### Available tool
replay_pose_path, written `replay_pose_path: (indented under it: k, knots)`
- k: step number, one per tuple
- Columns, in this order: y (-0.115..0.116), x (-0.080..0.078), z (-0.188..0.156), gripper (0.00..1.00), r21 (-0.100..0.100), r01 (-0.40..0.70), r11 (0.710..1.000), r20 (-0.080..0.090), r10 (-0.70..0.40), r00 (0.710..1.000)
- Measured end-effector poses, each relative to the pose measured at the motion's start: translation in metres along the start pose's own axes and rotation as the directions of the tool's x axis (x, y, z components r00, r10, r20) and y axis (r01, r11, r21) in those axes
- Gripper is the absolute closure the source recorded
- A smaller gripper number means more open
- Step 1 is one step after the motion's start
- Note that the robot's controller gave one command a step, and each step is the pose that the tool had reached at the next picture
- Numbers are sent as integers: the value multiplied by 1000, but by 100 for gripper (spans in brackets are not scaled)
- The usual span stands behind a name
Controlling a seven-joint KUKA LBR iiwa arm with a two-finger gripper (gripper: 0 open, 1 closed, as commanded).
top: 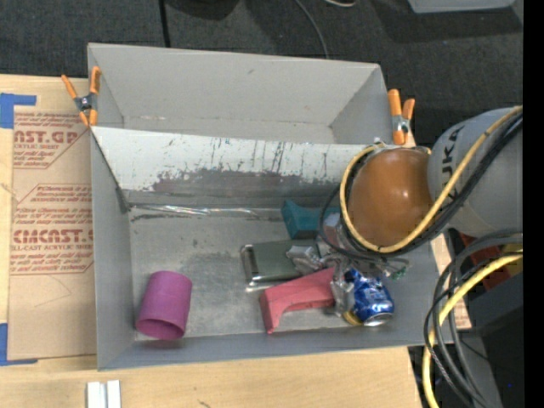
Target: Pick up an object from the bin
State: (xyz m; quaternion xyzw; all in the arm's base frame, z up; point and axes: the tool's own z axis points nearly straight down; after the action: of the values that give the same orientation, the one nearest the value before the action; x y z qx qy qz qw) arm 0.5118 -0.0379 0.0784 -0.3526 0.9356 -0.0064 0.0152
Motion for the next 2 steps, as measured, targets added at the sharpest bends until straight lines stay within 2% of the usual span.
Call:
replay_pose_path:
  k: [2]
  knots:
    - [0,0,0,100,0,0,1000,0,0,1000]
